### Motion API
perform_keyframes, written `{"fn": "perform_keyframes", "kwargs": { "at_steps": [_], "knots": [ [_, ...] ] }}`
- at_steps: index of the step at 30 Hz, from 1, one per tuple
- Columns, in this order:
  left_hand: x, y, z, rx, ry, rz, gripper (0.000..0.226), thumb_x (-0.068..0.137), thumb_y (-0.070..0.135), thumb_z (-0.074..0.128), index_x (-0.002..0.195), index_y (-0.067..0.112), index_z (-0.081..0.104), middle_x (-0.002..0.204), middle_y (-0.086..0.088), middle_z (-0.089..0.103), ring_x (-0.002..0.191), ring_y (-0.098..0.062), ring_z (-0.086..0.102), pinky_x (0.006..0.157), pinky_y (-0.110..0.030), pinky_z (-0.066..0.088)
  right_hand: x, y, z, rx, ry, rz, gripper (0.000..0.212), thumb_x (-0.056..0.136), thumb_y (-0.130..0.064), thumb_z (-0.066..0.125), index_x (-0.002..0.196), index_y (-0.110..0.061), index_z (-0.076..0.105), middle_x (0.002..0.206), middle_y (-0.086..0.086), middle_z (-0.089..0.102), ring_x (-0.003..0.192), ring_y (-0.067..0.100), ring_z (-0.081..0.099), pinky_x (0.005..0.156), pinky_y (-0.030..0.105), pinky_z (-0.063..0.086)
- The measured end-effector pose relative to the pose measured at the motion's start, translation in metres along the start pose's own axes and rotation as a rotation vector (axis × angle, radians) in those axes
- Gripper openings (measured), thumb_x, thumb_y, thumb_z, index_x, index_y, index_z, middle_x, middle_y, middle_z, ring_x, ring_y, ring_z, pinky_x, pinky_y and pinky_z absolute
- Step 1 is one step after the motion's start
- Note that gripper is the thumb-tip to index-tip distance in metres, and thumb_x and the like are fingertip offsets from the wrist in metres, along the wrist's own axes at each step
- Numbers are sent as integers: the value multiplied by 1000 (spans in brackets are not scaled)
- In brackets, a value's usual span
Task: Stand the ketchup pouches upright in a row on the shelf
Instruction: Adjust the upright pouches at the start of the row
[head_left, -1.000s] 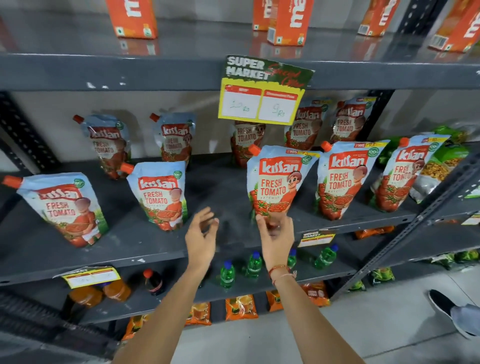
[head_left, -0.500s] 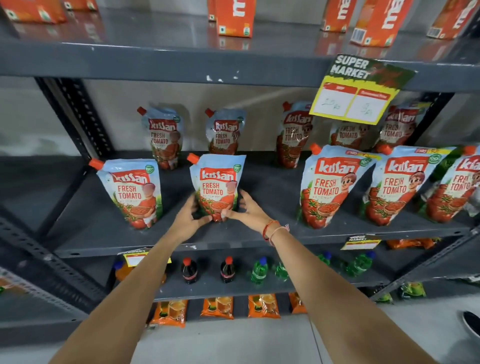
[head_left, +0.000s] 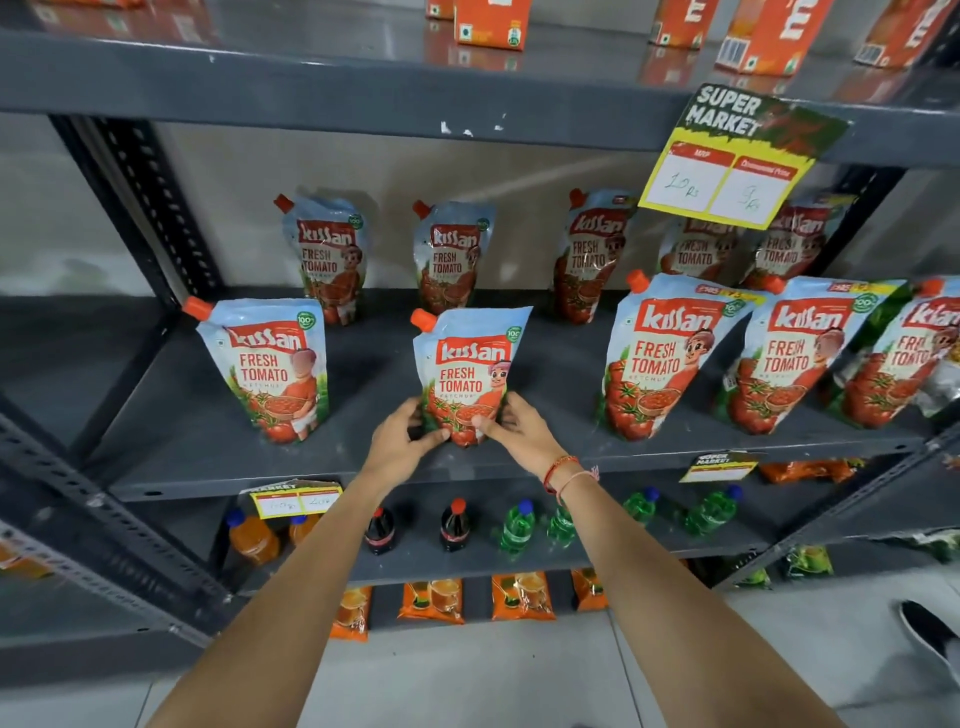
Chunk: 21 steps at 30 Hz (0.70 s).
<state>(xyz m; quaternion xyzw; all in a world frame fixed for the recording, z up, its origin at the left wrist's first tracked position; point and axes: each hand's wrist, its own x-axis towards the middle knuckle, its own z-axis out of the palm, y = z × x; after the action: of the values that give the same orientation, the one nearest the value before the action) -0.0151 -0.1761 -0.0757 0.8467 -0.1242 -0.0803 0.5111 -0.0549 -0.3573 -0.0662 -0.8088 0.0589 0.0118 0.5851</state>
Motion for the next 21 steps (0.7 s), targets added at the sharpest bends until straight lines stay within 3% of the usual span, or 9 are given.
{"fn": "perform_keyframes", "kwargs": {
  "at_steps": [5, 11, 15, 18, 21],
  "knots": [
    [-7, -1, -3, 17, 10, 21, 53, 78, 21, 72, 123, 6, 50, 121, -14, 63, 112, -26, 58, 98, -37, 44, -4, -4, -1, -31, -46, 21, 43, 86, -25, 64, 122, -8, 48, 115, 0, 59, 104, 9, 56, 74, 5, 46],
    [-11, 2, -5, 51, 41, 42, 43, 81, 14, 68, 119, 3, 54, 118, -15, 65, 109, -27, 60, 91, -26, 42, -2, -5, 1, -54, -52, 47, 45, 86, -29, 64, 122, -9, 47, 123, 6, 60, 110, 15, 56, 99, 29, 44],
    [-15, 7, -5, 42, 54, 34, 42, 80, 10, 68, 119, 2, 54, 117, -15, 65, 109, -26, 60, 91, -24, 41, -7, -6, -1, -63, -51, 51, 49, 83, -32, 67, 122, -10, 48, 116, 3, 60, 111, 16, 57, 100, 28, 44],
    [-25, 4, -10, 10, 114, 14, 45, 80, 9, 68, 123, 6, 52, 119, -11, 64, 108, -19, 59, 94, -22, 39, -19, -3, 2, -15, 80, 29, 53, 77, -31, 74, 121, -12, 51, 113, 1, 60, 107, 14, 57, 97, 25, 45],
    [-41, -5, -26, -44, 261, 28, 35, 83, 12, 64, 118, 11, 58, 116, -7, 66, 102, -12, 59, 94, -24, 43, -35, 2, 12, 9, 366, -26, 29, 76, -28, 75, 99, -16, 61, 99, 4, 66, 94, 16, 62, 86, 25, 51]
  ]
}}
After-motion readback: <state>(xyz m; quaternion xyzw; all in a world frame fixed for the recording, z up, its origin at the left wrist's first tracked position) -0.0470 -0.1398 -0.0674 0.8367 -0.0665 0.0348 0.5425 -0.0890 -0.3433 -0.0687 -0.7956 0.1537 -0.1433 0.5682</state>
